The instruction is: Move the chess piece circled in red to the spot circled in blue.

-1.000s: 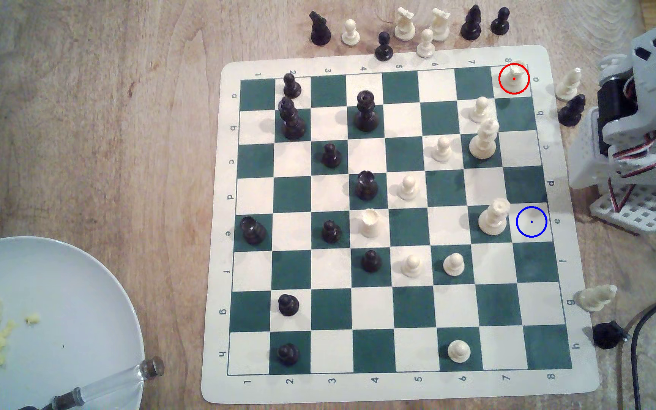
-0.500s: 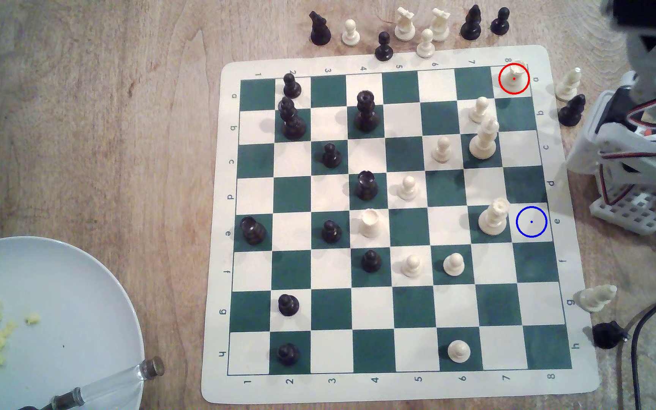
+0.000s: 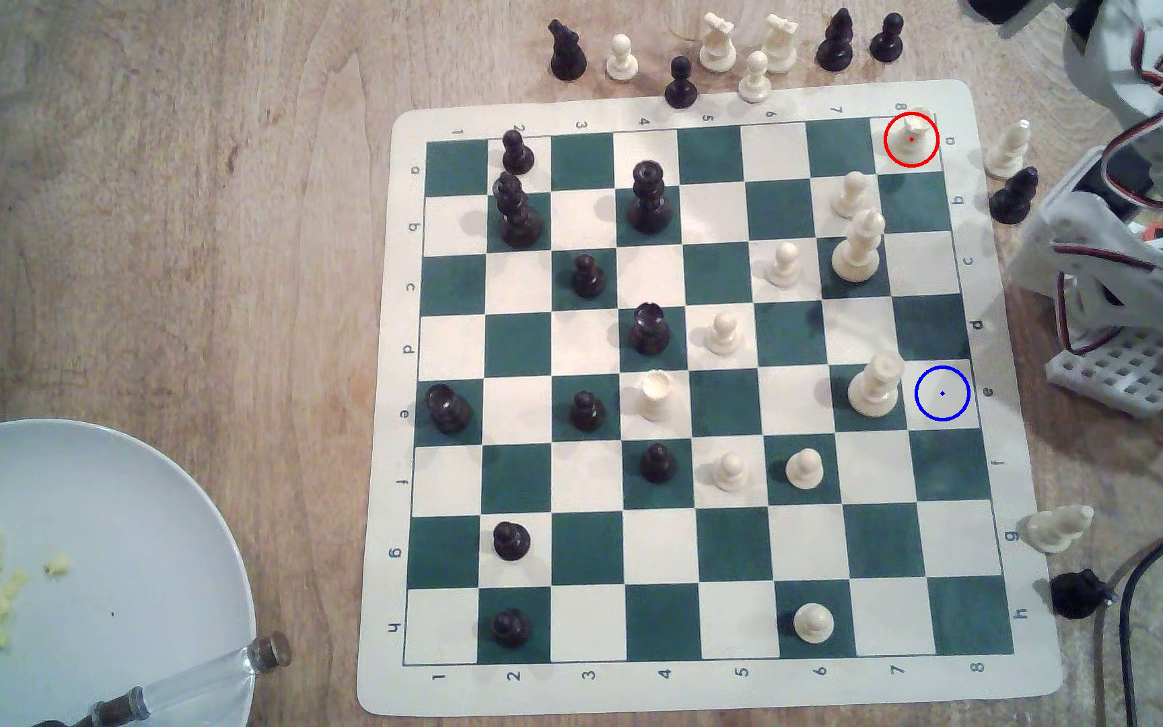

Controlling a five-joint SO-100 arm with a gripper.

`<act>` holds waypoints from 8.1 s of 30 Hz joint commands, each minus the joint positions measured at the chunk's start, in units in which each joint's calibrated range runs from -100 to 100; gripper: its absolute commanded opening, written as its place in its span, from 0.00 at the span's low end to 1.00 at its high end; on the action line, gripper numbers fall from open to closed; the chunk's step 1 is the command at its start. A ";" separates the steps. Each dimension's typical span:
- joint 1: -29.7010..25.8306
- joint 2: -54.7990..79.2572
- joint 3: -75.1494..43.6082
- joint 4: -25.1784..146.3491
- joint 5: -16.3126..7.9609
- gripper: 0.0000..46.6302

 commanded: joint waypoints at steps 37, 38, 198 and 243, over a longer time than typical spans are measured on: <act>1.68 22.34 -19.29 58.84 -4.74 0.29; 1.36 24.12 -18.38 57.69 -4.64 0.28; -59.10 38.98 -16.21 56.79 -8.60 0.00; -62.38 45.01 -7.87 45.65 -10.74 0.00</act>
